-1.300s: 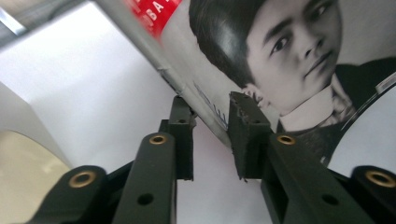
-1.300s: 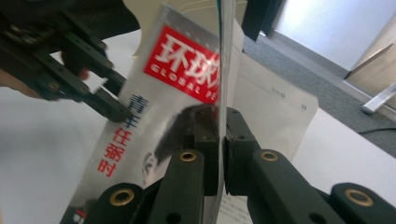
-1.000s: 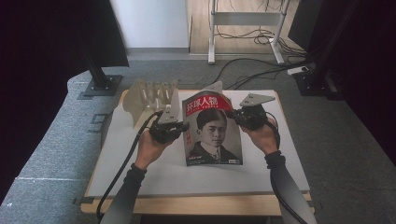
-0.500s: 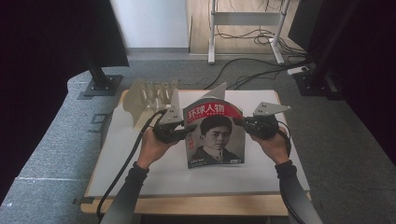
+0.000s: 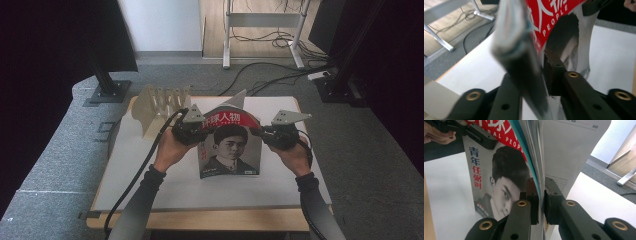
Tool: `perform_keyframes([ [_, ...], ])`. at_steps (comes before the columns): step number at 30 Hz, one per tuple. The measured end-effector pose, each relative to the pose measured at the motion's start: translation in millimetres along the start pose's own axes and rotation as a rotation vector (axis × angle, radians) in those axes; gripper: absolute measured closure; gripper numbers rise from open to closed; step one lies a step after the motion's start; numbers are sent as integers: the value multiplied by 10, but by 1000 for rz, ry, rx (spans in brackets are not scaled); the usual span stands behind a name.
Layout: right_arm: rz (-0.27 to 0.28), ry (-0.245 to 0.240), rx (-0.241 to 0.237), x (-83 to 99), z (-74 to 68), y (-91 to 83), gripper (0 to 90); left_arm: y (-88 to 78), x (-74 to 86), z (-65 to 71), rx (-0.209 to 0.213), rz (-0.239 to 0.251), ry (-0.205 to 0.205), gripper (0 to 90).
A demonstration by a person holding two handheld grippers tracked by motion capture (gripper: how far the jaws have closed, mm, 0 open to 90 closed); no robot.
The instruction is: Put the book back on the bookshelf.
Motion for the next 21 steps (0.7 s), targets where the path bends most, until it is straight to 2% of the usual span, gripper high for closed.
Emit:
perform_keyframes([
  [4, -16, 14, 24, 25, 51, 4, 787, -47, 10, 18, 89, -25, -29, 839],
  [8, -30, 33, 42, 73, 104, 2, 743, -77, 12, 38, 148, -34, -57, 866],
  [13, -47, 46, 78, 168, 179, 16, 601, -90, 13, 43, 163, -26, -65, 869],
  [18, -60, 90, 110, 302, 272, 28, 468, -139, 20, 12, 139, -30, -60, 870],
  [21, -80, 115, 114, 412, 309, 50, 407, -184, 36, -25, 123, -30, -66, 871],
])
Point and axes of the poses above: each handheld gripper's, and its own axes: y roughly forward along the jaws, x roughly out of its underside, z roughly to its right, the point moved 10 cm from there along y, roughly forward along the jaws, and after that the axes turned 8 degrees about y, right-handed, at the moved point
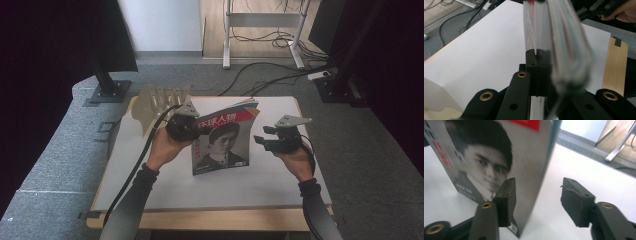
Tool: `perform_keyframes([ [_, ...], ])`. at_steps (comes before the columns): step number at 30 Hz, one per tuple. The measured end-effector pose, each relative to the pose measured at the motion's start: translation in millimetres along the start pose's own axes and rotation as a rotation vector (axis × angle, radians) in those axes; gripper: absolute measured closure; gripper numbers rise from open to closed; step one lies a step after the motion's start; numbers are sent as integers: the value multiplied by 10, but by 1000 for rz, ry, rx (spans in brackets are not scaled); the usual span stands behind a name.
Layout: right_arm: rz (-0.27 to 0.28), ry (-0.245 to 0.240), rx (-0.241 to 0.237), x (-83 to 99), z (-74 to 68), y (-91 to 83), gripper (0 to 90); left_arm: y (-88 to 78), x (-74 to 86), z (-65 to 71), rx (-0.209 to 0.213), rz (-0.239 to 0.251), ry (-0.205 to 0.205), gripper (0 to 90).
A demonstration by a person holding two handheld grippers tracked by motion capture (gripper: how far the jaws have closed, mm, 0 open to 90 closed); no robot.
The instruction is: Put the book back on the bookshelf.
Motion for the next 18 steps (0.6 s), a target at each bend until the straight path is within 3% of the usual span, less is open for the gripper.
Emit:
perform_keyframes([
  [10, -110, -23, 35, 408, 69, 190, 201, -219, 58, -75, -25, 24, -31, 871],
  [18, -145, 16, 53, 691, 130, 279, 123, -417, 161, -141, -53, 41, -68, 871],
])
Point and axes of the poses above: each handheld gripper's, and its own axes: y roughly forward along the jaws, x roughly out of its underside, z roughly to its right, the point moved 10 cm from there along y, roughly forward along the jaws, and after that the axes turned 8 degrees about y, right-handed, at the moved point
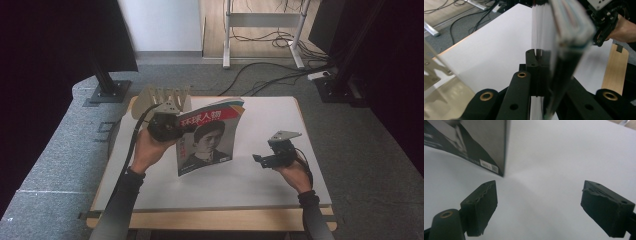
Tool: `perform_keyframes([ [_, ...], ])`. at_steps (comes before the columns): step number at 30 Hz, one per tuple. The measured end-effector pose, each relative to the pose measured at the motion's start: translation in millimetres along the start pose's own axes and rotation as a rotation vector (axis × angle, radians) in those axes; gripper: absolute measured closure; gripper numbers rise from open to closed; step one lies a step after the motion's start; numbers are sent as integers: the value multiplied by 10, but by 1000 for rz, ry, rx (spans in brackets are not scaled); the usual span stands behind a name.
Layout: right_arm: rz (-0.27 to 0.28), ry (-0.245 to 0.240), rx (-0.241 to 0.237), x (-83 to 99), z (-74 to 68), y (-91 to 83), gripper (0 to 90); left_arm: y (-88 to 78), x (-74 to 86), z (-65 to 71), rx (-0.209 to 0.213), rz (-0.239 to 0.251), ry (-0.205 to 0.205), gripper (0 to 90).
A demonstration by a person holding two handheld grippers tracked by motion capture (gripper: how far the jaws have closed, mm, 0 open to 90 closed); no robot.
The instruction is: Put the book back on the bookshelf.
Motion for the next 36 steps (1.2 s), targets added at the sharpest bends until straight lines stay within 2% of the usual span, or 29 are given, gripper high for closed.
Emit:
perform_keyframes([
  [6, -7, 40, 14, 163, 30, 71, 1, -157, 64, -70, -33, 9, -18, 871],
  [16, -17, 34, 38, 390, 44, 142, 0, -428, 185, -172, -84, 19, -49, 871],
  [26, -41, 75, 57, 602, 89, 236, 1, -711, 319, -288, -137, 26, -89, 871],
  [36, -71, 60, 82, 706, 81, 308, 19, -1007, 467, -434, -198, 39, -136, 871],
])
Point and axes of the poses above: each handheld gripper's, and its own axes: y roughly forward along the jaws, x roughly out of its underside, z roughly to its right, the point moved 10 cm from there along y, roughly forward along the jaws, and after that the axes turned 8 degrees about y, right-handed, at the moved point
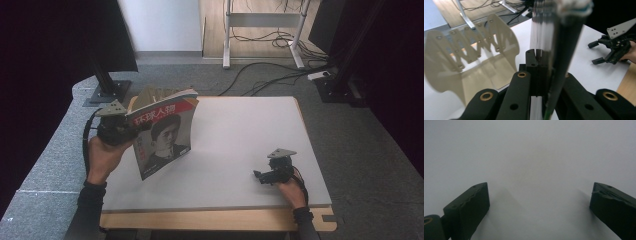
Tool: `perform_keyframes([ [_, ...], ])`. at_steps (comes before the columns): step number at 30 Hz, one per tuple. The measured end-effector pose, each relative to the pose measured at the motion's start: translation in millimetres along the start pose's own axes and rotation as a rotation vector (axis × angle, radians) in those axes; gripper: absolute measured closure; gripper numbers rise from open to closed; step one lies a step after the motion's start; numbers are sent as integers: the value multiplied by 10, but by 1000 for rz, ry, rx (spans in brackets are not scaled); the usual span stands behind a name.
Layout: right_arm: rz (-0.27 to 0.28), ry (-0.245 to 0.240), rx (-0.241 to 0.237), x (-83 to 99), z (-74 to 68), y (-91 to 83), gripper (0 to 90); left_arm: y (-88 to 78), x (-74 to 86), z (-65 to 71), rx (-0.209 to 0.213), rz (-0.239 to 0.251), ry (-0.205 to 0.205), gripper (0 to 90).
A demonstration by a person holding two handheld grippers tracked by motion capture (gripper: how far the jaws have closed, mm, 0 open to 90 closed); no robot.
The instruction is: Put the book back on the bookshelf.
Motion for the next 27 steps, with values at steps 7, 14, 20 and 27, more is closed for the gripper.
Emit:
perform_keyframes([
  [7, 2, -1, 3, 3, 5, 4, 16, -167, 80, -161, -49, -1, -30, 871],
  [14, 1, 0, 0, 5, 4, 5, 16, -297, 182, -354, -107, -9, -71, 871],
  [20, 2, 0, -1, 5, 4, 6, 16, -371, 280, -513, -163, -16, -94, 871],
  [27, 1, 1, 1, 6, 4, 6, 16, -359, 329, -693, -211, -21, -128, 871],
])
Point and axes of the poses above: each handheld gripper's, and its own axes: y roughly forward along the jaws, x roughly out of its underside, z roughly to its right, the point moved 10 cm from there along y, roughly forward along the jaws, and after that the axes turned 8 degrees about y, right-handed, at the moved point
